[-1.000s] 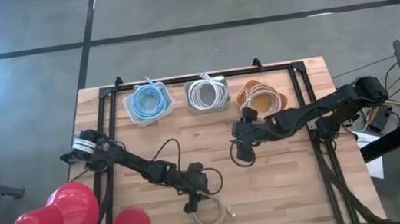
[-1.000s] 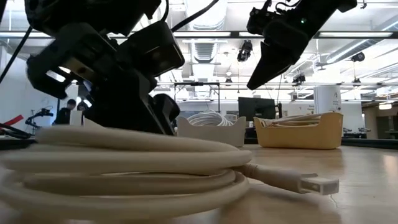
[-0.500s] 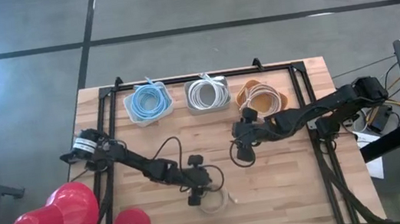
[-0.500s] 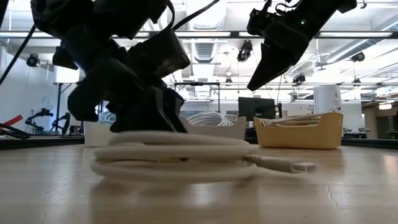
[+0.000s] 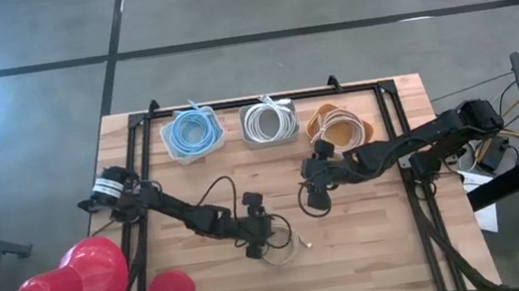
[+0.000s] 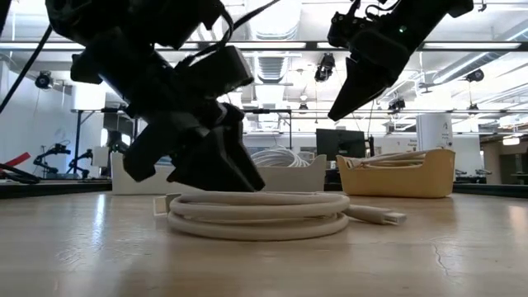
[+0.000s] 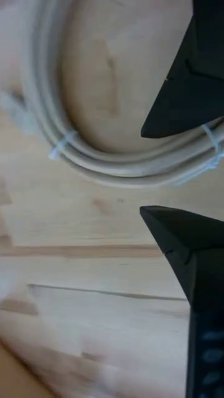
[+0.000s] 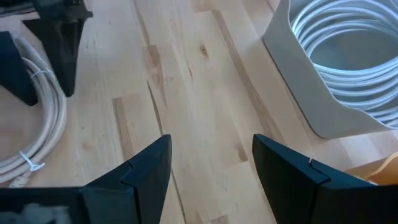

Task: Pick & Place USB Port
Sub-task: Put the brown cable into the yellow bin

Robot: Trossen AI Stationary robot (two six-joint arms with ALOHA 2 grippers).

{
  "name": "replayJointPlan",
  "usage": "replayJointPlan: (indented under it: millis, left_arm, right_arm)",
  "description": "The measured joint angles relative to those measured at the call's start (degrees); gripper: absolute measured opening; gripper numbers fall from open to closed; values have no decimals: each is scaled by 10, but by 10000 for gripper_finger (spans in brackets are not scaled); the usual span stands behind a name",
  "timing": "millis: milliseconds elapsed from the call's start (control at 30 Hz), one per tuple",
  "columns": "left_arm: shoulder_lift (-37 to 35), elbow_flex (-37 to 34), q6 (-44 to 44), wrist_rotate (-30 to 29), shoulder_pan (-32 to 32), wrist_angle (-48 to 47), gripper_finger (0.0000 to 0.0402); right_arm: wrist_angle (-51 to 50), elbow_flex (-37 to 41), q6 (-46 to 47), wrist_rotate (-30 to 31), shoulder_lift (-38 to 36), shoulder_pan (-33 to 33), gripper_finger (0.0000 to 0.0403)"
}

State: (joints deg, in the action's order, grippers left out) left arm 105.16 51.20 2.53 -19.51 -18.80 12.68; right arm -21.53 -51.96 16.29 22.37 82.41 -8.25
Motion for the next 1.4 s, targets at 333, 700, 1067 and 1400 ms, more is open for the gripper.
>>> replayJointPlan:
  millis: [333,700,1067,1400]
  left_arm:
    - [2,-12,-50,6,4,-28,219]
    - [2,-12,-54,32,35,-31,60]
    - [-1,20,10,-192,41,-47,55]
    - [-1,49,28,-198,41,-55,50]
  right_arm:
    - [47,20,43,-2,0,0,221]
    - [199,55,30,-82,65,0,219]
    - [268,11,-3,-143,185,0,219]
    - [264,-32,-61,-44,216,0,219]
